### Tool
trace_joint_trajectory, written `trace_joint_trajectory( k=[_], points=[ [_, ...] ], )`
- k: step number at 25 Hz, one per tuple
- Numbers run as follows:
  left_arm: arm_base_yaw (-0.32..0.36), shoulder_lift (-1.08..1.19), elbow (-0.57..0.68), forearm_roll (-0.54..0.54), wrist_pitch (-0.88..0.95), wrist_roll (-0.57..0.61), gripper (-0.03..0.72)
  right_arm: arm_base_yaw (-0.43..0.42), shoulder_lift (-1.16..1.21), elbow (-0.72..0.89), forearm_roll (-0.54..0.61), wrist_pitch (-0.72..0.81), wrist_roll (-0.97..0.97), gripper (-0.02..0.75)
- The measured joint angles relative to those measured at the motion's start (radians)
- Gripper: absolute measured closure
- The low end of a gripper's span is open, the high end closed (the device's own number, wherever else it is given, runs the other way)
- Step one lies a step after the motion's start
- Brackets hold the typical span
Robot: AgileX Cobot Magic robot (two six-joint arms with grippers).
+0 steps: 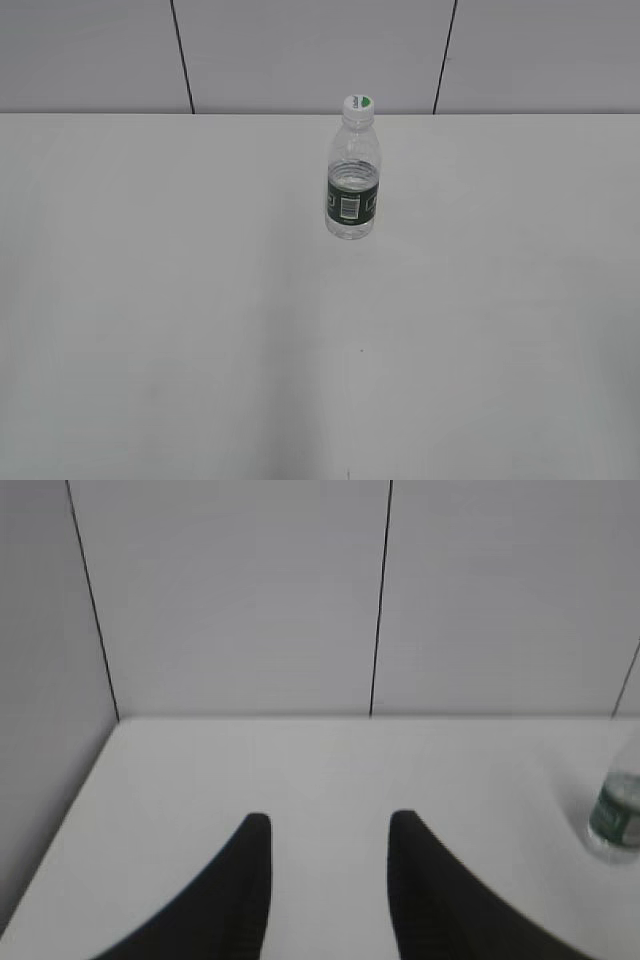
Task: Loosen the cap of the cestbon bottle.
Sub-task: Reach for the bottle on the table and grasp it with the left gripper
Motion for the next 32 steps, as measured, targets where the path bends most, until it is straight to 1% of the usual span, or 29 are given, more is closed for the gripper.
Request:
trace_joint_trajectory(
  k=[6, 8, 12, 22, 26, 30, 32],
  points=[
    [-0.001, 0.204, -0.002, -0.004, -0.313, 0.000, 0.447, 0.000, 0.000, 0.000, 0.000, 0.000, 0.000, 0.209],
    [-0.013, 0.273, -0.002, -0.001, -0.400, 0.000, 0.447, 0.000, 0.000, 0.000, 0.000, 0.000, 0.000, 0.209],
    [-0.042, 0.423, -0.002, 0.041, -0.549, 0.000, 0.447, 0.000, 0.000, 0.000, 0.000, 0.000, 0.000, 0.209],
    [-0.043, 0.805, -0.002, 0.072, -0.823, 0.000, 0.447, 0.000, 0.000, 0.000, 0.000, 0.000, 0.000, 0.209],
    [-0.048, 0.919, -0.002, 0.120, -0.923, 0.000, 0.447, 0.000, 0.000, 0.000, 0.000, 0.000, 0.000, 0.209],
    [-0.083, 1.057, -0.002, 0.175, -1.023, 0.000, 0.447, 0.000, 0.000, 0.000, 0.000, 0.000, 0.000, 0.209],
    [-0.112, 1.130, -0.002, 0.194, -1.095, 0.000, 0.447, 0.000, 0.000, 0.000, 0.000, 0.000, 0.000, 0.209]
  ],
)
